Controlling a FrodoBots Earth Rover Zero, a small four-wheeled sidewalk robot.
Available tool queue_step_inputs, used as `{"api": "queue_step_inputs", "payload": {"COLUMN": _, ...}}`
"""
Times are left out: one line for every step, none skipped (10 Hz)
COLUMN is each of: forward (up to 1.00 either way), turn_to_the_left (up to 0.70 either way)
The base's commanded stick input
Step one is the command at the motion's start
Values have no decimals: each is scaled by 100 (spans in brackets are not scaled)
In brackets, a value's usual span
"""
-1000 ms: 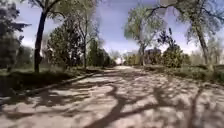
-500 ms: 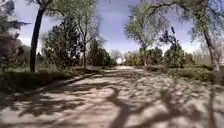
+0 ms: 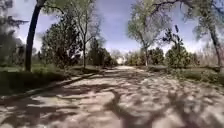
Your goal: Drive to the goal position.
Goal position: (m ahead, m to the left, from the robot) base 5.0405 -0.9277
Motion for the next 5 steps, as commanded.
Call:
{"api": "queue_step_inputs", "payload": {"forward": 70, "turn_to_the_left": 0}}
{"api": "queue_step_inputs", "payload": {"forward": 70, "turn_to_the_left": 0}}
{"api": "queue_step_inputs", "payload": {"forward": 70, "turn_to_the_left": 0}}
{"api": "queue_step_inputs", "payload": {"forward": 70, "turn_to_the_left": 0}}
{"api": "queue_step_inputs", "payload": {"forward": 70, "turn_to_the_left": 0}}
